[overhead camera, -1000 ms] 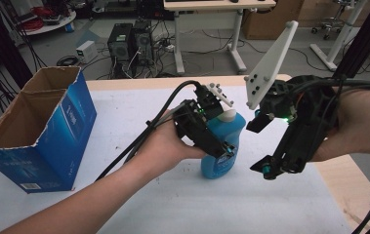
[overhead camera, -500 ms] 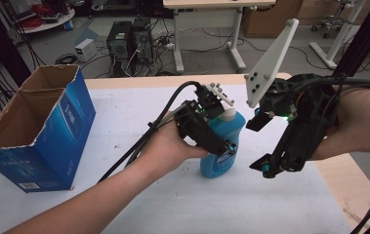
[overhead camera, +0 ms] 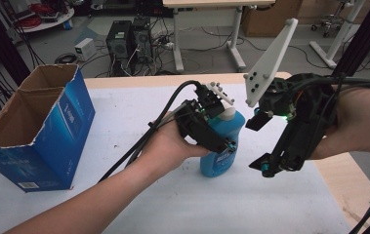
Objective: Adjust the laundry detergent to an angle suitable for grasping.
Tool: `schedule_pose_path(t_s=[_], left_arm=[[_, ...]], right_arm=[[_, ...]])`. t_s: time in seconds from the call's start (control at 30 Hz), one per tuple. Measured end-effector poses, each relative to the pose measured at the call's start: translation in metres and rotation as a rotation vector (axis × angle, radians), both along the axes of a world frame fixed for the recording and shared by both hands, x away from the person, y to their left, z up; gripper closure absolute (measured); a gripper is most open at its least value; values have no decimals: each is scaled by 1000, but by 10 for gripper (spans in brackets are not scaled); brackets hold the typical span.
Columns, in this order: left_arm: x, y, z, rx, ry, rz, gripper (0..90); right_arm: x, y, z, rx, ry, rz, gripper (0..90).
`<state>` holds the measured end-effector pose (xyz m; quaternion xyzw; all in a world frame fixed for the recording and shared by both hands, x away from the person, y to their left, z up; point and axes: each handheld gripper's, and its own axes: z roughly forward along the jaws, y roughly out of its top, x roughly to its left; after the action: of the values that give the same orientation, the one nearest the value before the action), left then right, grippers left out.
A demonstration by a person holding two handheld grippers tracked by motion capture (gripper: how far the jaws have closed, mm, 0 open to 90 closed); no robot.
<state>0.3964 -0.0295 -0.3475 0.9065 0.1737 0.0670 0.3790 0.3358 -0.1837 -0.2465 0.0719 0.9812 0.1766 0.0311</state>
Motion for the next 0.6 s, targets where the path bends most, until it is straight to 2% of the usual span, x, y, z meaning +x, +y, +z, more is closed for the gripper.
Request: schedule_pose_path(t_s=[0.1, 0.17, 0.6], left_arm=[[0, 0, 0, 4, -1, -1, 356], [-1, -1, 0, -12, 7, 0, 378], [-2, 2, 2, -16, -25, 24, 422]], right_arm=[[-1, 0, 0, 1, 0, -3, 205], [-1, 0, 0, 0, -1, -5, 205], [-1, -1, -1, -1, 3, -7, 205]])
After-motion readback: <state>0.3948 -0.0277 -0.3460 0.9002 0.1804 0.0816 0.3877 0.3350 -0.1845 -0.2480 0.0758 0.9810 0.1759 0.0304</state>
